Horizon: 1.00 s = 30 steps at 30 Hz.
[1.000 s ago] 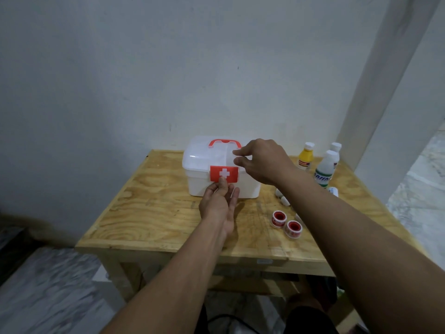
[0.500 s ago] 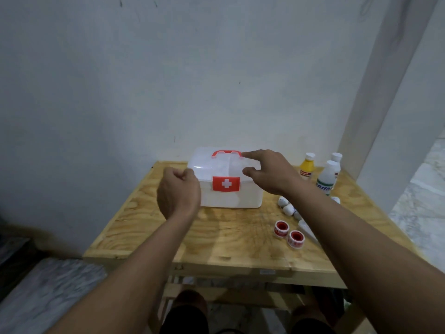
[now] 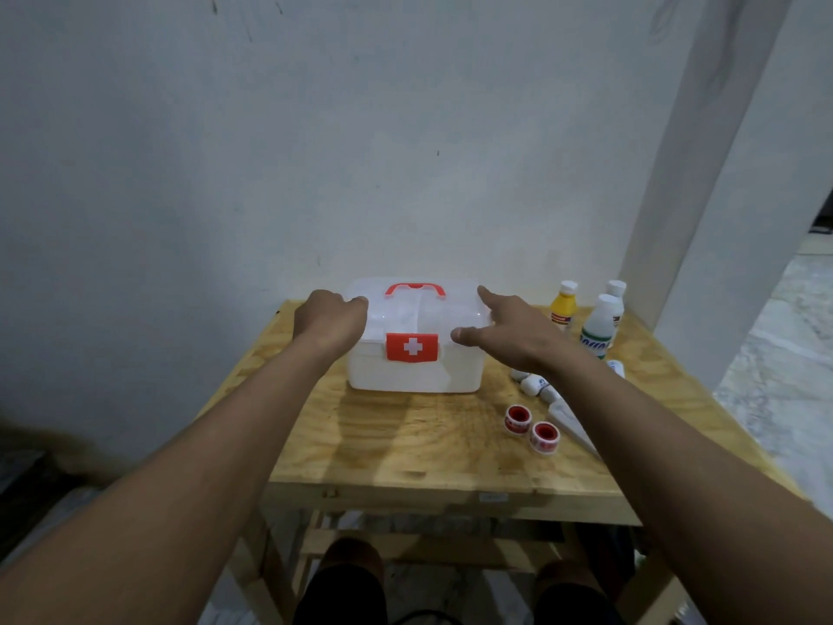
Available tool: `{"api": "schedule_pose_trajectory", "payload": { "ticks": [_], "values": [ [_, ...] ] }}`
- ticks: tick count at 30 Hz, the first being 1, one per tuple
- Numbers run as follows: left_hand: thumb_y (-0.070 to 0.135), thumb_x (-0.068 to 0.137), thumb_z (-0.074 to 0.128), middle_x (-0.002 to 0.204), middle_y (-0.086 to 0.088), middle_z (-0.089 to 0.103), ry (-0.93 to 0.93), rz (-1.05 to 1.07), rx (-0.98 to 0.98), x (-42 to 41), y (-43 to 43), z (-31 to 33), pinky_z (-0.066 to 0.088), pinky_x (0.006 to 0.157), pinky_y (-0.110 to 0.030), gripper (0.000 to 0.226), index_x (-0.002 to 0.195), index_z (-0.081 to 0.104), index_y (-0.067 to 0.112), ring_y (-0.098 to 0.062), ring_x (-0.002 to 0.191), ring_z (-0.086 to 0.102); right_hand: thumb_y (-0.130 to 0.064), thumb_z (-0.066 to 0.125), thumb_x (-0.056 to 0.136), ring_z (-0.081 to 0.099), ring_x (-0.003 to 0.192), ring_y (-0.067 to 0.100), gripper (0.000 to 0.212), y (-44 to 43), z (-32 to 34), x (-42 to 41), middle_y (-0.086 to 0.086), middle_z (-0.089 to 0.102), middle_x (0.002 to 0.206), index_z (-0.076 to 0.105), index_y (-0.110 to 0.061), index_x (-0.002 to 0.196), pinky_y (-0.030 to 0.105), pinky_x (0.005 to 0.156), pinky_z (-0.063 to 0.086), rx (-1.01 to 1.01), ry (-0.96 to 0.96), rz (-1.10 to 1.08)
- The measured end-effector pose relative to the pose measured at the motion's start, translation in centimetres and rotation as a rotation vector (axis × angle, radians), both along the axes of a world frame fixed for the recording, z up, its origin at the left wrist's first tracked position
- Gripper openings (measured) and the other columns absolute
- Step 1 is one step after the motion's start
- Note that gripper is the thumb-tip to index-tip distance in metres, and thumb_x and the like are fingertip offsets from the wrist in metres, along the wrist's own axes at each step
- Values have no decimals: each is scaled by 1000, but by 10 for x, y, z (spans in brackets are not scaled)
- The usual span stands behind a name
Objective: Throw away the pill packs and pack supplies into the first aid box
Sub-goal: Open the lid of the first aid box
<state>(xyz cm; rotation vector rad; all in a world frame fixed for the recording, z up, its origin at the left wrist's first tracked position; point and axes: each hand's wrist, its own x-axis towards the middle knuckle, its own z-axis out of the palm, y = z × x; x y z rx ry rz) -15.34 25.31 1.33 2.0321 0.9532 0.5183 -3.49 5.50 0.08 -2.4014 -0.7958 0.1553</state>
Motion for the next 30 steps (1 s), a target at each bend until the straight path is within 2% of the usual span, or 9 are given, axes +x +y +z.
{"api": "schedule_pose_trajectory", "payload": {
  "ticks": [4, 7, 10, 14, 18, 21, 23, 26, 30],
  "values": [
    [33, 96, 50, 81, -3, 53, -28, -15, 70, -5, -5, 2, 31, 52, -26, 34, 88, 59, 2, -17, 68, 48, -57, 60, 89, 45, 136, 29, 87, -6, -2, -5, 6, 42, 156, 24, -18, 158, 39, 103, 42, 13, -109, -14],
    [37, 98, 49, 83, -1, 57, -95, -9, 77, -4, -7, 3, 39, 66, -28, 32, 77, 55, 13, -29, 91, 56, -59, 61, 88, 46, 137, 26, 85, -10, -2, -8, 4, 45, 154, 31, -18, 156, 37, 102, 42, 98, -141, -28],
    [41, 100, 45, 136, -7, 59, -149, 11, 94, -5, -13, 8, 40, 100, -34, 44, 131, 60, 12, -30, 126, 52, -61, 61, 87, 49, 135, 25, 82, -9, 0, -11, 6, 50, 150, 40, -16, 152, 40, 104, 42, 213, -186, -66],
    [18, 100, 31, 131, -13, 61, -168, 125, 167, 1, -3, 18, 37, 82, -33, 41, 126, 62, 7, -33, 111, 54, -67, 61, 83, 57, 124, 20, 78, -3, 4, -10, 4, 59, 139, 49, -19, 144, 35, 94, 48, 399, -183, -136],
    [10, 85, 49, 115, -5, 70, -279, 159, 11, 0, 23, 16, 49, 80, -31, 37, 113, 71, 19, -27, 99, 62, -69, 59, 84, 59, 111, 18, 70, 6, 12, -4, 3, 61, 125, 48, -23, 135, 30, 80, 46, 548, -65, -185],
    [2, 81, 62, 99, 3, 73, -375, -12, -89, -1, 36, 8, 49, 70, -24, 38, 110, 73, 22, -12, 77, 62, -71, 55, 84, 60, 97, 15, 68, 18, 19, 1, -4, 59, 106, 48, -22, 129, 27, 69, 45, 588, -64, -199],
    [8, 87, 69, 95, 6, 69, -412, -87, -105, 1, 42, 5, 52, 78, -26, 33, 117, 71, 23, -9, 84, 64, -73, 53, 84, 57, 81, 7, 68, 24, 23, 4, -7, 57, 91, 50, -19, 126, 27, 65, 47, 599, -87, -212],
    [28, 96, 62, 114, 5, 66, -429, -115, -58, 5, 51, 4, 51, 99, -41, 26, 122, 67, 30, -15, 110, 61, -70, 53, 85, 50, 67, 5, 65, 28, 28, 8, 9, 63, 94, 50, -18, 124, 39, 73, 52, 617, -86, -214],
    [40, 100, 54, 110, 6, 65, -473, -161, -86, 15, 51, 3, 52, 95, -36, 23, 118, 61, 28, -12, 104, 63, -65, 50, 90, 53, 77, 6, 61, 32, 27, 14, 1, 56, 94, 43, -17, 127, 31, 72, 47, 678, -32, -187]
  ]
}}
